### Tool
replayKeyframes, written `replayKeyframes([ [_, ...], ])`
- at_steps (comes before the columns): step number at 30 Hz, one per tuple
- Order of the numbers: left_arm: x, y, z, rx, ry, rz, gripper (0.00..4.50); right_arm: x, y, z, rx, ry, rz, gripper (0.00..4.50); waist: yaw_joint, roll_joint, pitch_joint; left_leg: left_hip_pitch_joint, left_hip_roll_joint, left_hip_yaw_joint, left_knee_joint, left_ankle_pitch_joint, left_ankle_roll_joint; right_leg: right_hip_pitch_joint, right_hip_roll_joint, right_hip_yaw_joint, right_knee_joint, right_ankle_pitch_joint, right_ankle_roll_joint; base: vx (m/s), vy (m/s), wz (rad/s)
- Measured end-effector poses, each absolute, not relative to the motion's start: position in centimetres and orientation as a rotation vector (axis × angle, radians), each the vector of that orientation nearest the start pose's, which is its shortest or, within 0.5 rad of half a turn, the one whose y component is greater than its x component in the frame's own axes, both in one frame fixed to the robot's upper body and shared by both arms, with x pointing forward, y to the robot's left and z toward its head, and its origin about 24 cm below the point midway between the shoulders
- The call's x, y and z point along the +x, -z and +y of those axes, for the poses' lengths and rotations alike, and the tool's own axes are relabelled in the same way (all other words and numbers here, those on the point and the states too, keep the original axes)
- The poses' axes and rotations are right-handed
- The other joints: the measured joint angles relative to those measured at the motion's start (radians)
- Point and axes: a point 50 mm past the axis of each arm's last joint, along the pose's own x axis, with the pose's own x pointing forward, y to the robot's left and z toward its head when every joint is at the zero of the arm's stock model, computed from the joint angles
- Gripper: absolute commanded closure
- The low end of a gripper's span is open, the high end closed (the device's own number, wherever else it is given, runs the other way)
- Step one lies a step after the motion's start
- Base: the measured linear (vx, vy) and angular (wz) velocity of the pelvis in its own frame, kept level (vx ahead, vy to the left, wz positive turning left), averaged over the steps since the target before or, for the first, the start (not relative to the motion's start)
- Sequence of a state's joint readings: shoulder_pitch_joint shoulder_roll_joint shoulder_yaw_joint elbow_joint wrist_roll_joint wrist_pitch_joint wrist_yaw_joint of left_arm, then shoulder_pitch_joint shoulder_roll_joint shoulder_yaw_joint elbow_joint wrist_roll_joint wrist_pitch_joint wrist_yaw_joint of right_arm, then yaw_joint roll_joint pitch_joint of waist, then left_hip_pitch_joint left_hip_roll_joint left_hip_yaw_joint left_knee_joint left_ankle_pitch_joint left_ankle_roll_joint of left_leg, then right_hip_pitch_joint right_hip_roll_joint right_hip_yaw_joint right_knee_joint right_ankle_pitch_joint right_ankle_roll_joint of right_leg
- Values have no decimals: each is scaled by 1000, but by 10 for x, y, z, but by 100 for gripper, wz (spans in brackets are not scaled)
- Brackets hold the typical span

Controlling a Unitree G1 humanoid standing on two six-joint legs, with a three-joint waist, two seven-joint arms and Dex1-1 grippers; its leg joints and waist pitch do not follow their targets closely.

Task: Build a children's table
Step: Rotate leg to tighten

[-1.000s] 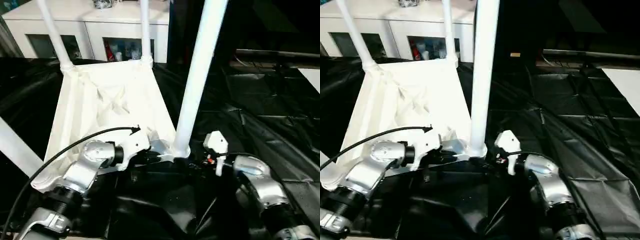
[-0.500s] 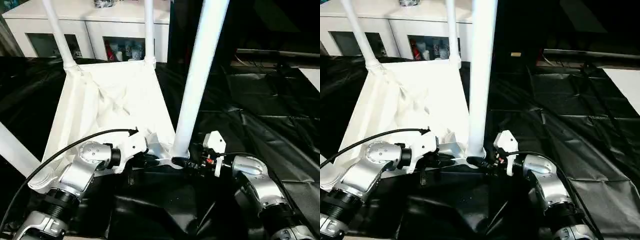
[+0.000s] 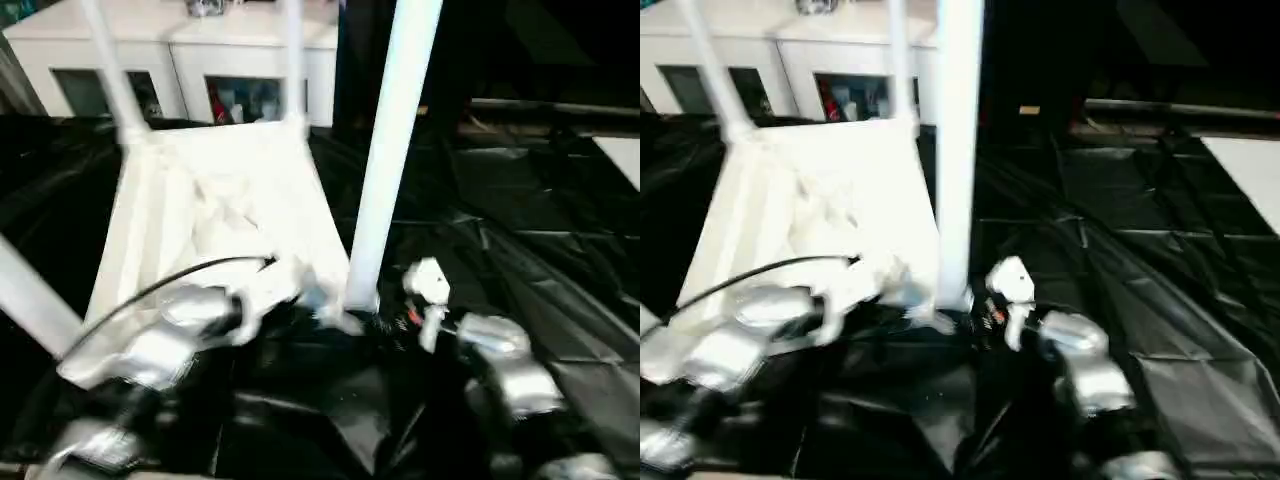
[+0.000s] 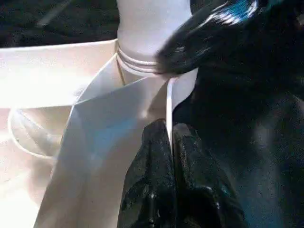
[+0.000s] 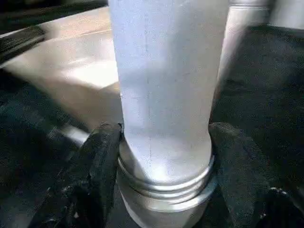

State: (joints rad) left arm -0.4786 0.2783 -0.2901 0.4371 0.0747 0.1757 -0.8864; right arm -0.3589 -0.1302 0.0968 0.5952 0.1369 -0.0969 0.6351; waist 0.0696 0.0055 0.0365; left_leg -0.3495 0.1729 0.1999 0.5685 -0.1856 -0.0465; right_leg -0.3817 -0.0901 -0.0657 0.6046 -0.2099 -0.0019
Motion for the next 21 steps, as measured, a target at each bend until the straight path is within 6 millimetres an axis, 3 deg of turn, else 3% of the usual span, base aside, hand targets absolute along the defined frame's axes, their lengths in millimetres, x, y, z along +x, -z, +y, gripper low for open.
replayKeyframes([
  [5,322,-35,79,381,928,376,450,318,-11,-101,56,-445,191,194,-10,7,-3,0,-1,0,0,0,0,0,-1,1,-1,0,1,0,0,0],
  [10,327,-34,67,391,881,370,450,327,-13,-91,24,-334,199,194,-10,13,-7,-1,-1,0,0,0,0,0,-1,1,-1,1,1,0,0,0],
  [12,327,-34,66,398,878,366,450,328,-13,-90,24,-322,201,194,-10,13,-7,-1,-1,-1,-1,0,0,0,-1,0,-1,1,1,0,0,0],
  [15,326,-35,67,400,899,363,450,326,-13,-93,45,-357,177,124,-9,12,-7,-2,-1,-1,-1,0,0,0,-1,0,-1,3,-2,0,0,0],
  [21,320,-36,75,424,953,338,450,314,-11,-103,48,-470,136,79,-6,13,-7,-3,0,-1,-4,0,0,-1,0,-1,-2,3,-1,0,0,0],
])
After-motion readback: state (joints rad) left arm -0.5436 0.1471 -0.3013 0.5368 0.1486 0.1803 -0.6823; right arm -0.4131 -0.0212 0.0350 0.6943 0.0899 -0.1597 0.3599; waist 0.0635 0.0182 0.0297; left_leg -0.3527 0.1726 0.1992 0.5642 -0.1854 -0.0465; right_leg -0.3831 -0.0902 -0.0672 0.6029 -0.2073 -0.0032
